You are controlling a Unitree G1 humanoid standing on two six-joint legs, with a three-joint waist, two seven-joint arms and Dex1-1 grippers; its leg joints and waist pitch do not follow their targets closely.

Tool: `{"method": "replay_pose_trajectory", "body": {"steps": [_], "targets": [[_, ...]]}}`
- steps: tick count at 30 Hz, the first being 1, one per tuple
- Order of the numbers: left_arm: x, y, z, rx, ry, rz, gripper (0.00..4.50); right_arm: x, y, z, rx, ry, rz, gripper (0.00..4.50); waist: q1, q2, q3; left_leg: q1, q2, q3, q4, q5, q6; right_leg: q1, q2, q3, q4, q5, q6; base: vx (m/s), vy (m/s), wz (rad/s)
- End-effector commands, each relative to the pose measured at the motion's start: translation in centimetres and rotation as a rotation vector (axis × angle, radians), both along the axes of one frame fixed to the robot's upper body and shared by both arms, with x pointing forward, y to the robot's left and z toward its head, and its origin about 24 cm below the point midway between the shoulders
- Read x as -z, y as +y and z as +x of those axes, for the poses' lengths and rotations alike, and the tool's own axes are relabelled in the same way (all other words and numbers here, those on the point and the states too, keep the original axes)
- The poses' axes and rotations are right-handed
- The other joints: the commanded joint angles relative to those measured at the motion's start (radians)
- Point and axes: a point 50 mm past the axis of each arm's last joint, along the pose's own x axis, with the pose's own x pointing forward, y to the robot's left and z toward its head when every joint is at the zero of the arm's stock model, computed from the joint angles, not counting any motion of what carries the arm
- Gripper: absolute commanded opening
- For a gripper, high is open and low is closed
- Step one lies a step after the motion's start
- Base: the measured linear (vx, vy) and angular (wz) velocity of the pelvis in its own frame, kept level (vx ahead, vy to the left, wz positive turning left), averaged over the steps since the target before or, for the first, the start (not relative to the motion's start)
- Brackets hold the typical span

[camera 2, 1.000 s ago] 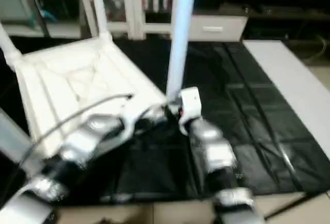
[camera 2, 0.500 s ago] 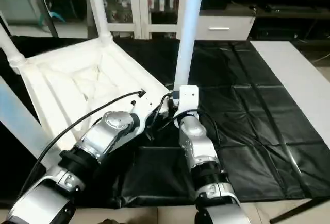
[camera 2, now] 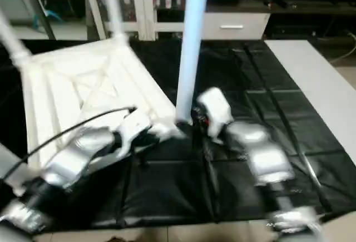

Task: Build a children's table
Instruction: Rotate leg to tighten

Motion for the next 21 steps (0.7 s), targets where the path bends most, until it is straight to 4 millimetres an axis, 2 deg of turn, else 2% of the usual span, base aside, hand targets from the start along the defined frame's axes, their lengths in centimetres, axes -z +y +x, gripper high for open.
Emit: {"method": "replay_pose_trajectory", "body": {"steps": [1, 3, 5, 8, 13, 15, 16, 21], "targets": [[-0.1, -0.6, -1.1, 0.103, 0.027, -0.008, 0.00, -0.5, 0.3, -0.9, -0.143, 0.039, 0.004, 4.46, 0.002, -0.015, -0.059, 0.024, 0.067, -0.029, -0.066, -0.206, 0.062, 0.032, -0.055, 0.038, -0.069, -0.125, -0.241, 0.000, 0.000, 0.00], [-0.5, -0.4, -1.8, 0.157, 0.050, -0.015, 0.00, -0.4, -0.2, -1.4, -0.215, 0.083, -0.011, 4.46, 0.003, -0.011, -0.057, 0.026, 0.067, -0.029, -0.067, -0.215, 0.063, 0.028, -0.056, 0.038, -0.069, -0.137, -0.253, 0.000, 0.000, 0.00], [-0.7, -0.4, -2.3, 0.191, 0.063, -0.017, 0.00, -0.3, -0.3, -1.5, -0.244, 0.102, -0.029, 4.46, 0.004, -0.018, -0.055, 0.029, 0.070, -0.029, -0.069, -0.242, 0.045, 0.026, -0.056, 0.038, -0.071, -0.170, -0.260, 0.000, 0.000, 0.00], [-0.9, -0.6, -2.8, 0.230, 0.070, -0.021, 0.00, 0.0, 0.1, -1.7, -0.309, 0.121, -0.032, 4.46, 0.006, -0.018, -0.052, 0.031, 0.070, -0.029, -0.071, -0.261, 0.026, 0.024, -0.056, 0.040, -0.072, -0.188, -0.261, 0.000, 0.000, 0.00], [-1.0, -0.6, -3.2, 0.240, 0.083, -0.028, 0.00, 0.5, 0.9, -0.9, -0.304, 0.103, -0.057, 4.46, 0.008, -0.020, -0.050, 0.031, 0.068, -0.029, -0.070, -0.267, 0.012, 0.022, -0.056, 0.041, -0.071, -0.199, -0.259, 0.000, 0.000, 0.00], [-1.1, -0.6, -3.1, 0.239, 0.084, -0.025, 0.00, 0.7, 1.2, -0.4, -0.286, 0.086, -0.066, 4.46, 0.006, -0.018, -0.052, 0.030, 0.067, -0.030, -0.069, -0.265, 0.007, 0.023, -0.057, 0.041, -0.070, -0.199, -0.259, 0.000, 0.000, 0.00], [-1.1, -0.5, -3.1, 0.238, 0.084, -0.024, 0.00, 0.7, 1.3, -0.2, -0.278, 0.078, -0.071, 4.46, 0.003, -0.020, -0.052, 0.029, 0.065, -0.029, -0.069, -0.263, 0.004, 0.023, -0.055, 0.040, -0.070, -0.197, -0.259, 0.000, 0.000, 0.00], [-1.2, -0.2, -3.0, 0.236, 0.082, -0.011, 0.00, 0.6, 1.7, 0.1, -0.298, 0.078, -0.062, 4.31, -0.002, -0.020, -0.054, 0.029, 0.065, -0.029, -0.067, -0.252, 0.015, 0.026, -0.054, 0.040, -0.067, -0.171, -0.262, 0.000, 0.000, 0.00]]}}
